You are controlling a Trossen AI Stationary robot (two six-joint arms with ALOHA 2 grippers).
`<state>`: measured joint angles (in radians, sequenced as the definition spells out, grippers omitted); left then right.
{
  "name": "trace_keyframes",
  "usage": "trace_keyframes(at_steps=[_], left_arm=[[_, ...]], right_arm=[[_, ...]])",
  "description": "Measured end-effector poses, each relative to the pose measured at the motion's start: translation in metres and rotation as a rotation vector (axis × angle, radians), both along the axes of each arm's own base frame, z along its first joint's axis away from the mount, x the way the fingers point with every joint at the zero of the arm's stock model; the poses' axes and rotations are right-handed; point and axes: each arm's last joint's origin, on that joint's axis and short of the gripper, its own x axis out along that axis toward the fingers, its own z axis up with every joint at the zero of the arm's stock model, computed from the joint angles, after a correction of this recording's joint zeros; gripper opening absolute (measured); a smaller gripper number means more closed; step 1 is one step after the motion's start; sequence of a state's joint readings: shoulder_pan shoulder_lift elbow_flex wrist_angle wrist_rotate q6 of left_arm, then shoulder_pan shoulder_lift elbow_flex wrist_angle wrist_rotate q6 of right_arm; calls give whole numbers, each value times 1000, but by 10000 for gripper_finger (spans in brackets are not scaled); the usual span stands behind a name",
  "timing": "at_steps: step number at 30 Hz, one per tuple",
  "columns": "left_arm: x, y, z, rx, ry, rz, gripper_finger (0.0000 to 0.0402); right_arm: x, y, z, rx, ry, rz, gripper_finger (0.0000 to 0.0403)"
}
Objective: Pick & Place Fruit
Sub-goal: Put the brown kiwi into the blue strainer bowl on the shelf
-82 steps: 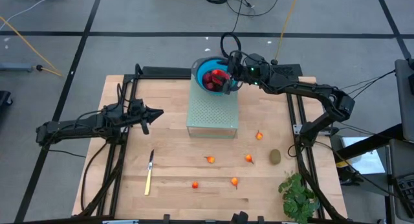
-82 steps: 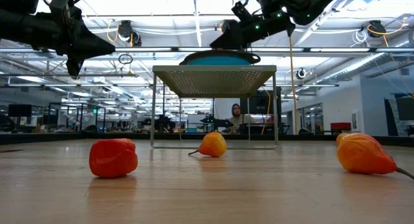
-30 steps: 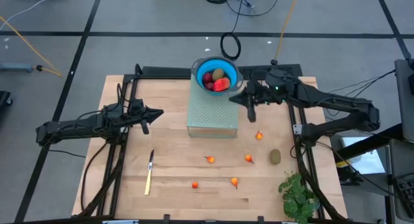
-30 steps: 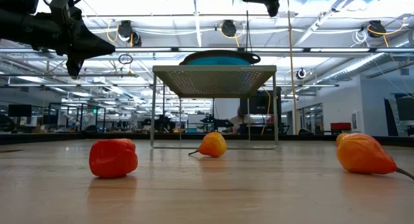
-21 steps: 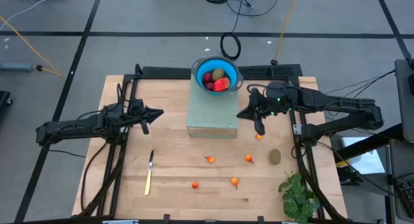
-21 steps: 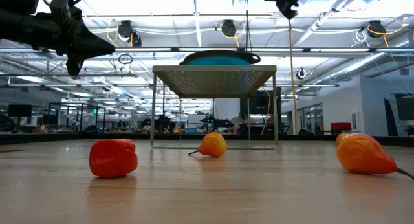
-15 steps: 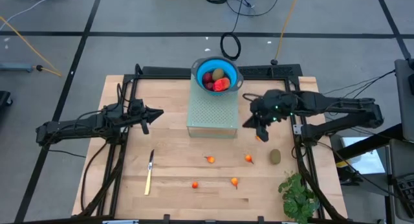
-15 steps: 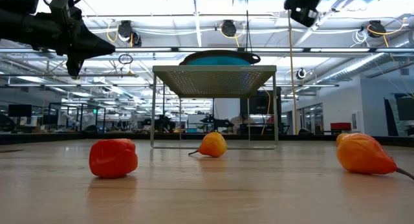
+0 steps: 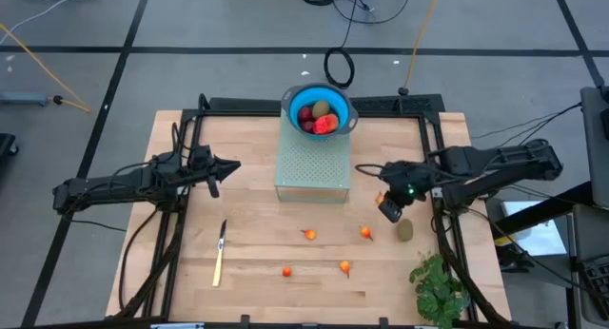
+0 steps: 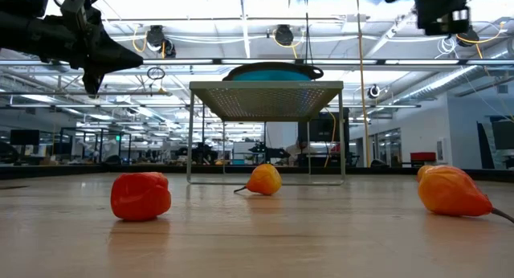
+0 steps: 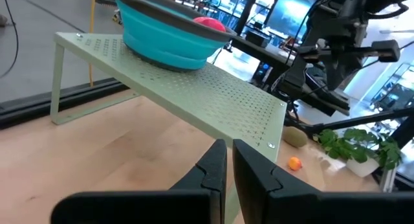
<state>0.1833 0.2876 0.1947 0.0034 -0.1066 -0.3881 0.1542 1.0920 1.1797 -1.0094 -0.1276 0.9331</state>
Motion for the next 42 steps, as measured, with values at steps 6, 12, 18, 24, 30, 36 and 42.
trace_keyframes(at_steps=[6,12,18,24,30,36,42], left_arm=[[0,0,0,38,12,-3,26],[0,0,0,43,13,-4,26],[0,0,0,43,13,-4,26],[0,0,0,43,13,-4,26],[0,0,0,43,13,-4,26],[0,0,0,43,13,-4,26],[0,0,0,43,13,-4,26]], right_arm=[[-11,13,-5,100,149,-135,0],[-19,26,-7,142,230,-185,0],[-25,35,-7,168,279,-219,3],[-32,39,-9,180,354,-290,34],[-37,41,-15,182,416,-356,93],[-40,43,-37,171,498,-393,156],[-47,44,-63,214,648,-375,195]])
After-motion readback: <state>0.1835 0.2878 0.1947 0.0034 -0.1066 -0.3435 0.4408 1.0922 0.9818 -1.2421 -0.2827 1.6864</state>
